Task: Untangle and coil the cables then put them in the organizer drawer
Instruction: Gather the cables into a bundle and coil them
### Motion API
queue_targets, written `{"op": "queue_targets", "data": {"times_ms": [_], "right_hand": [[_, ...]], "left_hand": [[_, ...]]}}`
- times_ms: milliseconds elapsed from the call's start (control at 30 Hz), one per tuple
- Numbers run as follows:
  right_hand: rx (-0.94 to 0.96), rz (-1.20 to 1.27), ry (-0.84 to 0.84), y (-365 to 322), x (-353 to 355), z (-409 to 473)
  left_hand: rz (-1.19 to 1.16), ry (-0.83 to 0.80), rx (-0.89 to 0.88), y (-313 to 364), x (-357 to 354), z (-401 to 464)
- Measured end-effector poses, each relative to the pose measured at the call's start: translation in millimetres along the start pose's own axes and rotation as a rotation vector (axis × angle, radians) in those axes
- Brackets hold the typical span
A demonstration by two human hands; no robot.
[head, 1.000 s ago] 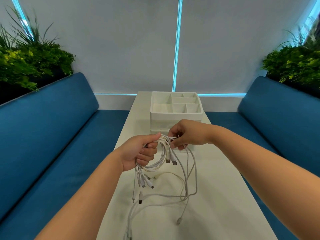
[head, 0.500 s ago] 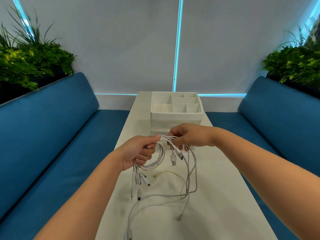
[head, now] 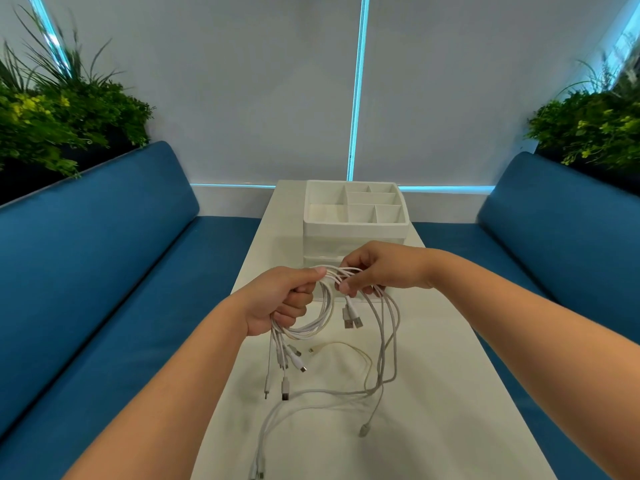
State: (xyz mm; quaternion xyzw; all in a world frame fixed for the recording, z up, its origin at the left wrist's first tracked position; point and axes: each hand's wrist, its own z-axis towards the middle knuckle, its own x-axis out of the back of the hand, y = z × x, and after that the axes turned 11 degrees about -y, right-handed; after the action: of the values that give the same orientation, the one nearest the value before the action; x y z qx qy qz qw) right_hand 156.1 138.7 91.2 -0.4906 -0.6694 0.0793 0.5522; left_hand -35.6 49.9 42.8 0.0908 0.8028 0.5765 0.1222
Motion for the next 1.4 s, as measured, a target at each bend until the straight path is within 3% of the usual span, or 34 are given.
{"op": "queue_targets", "data": {"times_ms": [200,333,633,833,1000,1167,1400], "right_hand": [[0.086,-0.145,0.260,-2.9,-5.5,9.7],[0.059,0.072,0.354,1.2,-16.6,17.0],[-0.041,0.327,0.214,9.0,-11.0,8.2],[-0.031,0.326,0.102,10.5,-9.7,7.6],[-0.004,0.287,0.156,16.0,-14.5,16.2],[0.076,0.285,0.138,18.3,-14.5,19.5],[0.154,0.404,0.092,20.1,-8.1,21.9]], "left_hand": [[-0.328,-0.102,-0.089,-1.8,-7.6,5.2],[-0.437,-0.062,-0.176,-7.0,-13.4,12.5],[0.028,0.246,-0.235,-5.2,-26.6,16.4],[0.218,0.326,-0.204,-4.6,-29.6,21.1],[0.295,0.318,-0.224,-3.5,-27.8,21.5],[0.270,0.332,-0.255,0.4,-27.7,20.5],[-0.106,0.197,-0.254,0.4,-22.8,20.3]]}}
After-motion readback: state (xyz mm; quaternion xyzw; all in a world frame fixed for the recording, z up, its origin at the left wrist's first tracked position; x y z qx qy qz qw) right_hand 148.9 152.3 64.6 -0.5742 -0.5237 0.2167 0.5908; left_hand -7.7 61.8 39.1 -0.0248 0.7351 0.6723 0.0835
